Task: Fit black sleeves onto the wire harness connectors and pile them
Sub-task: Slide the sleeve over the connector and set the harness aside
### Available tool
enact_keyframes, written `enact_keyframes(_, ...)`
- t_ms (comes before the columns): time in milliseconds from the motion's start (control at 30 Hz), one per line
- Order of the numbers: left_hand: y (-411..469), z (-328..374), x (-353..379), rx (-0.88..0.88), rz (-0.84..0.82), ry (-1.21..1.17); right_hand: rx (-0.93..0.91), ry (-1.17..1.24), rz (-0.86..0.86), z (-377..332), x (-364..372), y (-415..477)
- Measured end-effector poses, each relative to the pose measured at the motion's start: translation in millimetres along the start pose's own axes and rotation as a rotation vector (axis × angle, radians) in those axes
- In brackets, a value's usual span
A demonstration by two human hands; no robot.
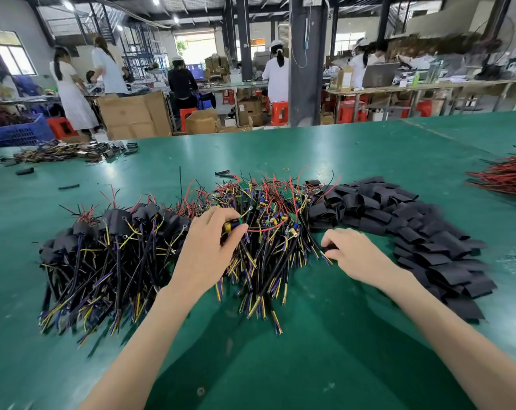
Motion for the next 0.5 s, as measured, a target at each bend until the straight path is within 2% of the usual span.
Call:
enact_keyframes(133, -3, -5, 3, -0.027, -0.016, -0.056, 0.036, 0.08, -0.078, 7, -1, 1)
enact_keyframes(300, -6, -8, -1, -0.054, 0.057, -0.177, 0.085, 0.147, -0.142, 11, -1, 1)
enact_keyframes(500, -6, -6, -7, -0.1, 0.113, -0.343, 0.174, 0.049, -0.216, 19, 2, -3)
Point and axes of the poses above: each hand's wrist, its own y-axis towards the middle knuckle, its own x-axis out of the palm, z = x × y, the point moved 9 cm from there along y, towards the middle knuckle, and after that the axes turned 11 degrees about x, right-handed, at the moved point
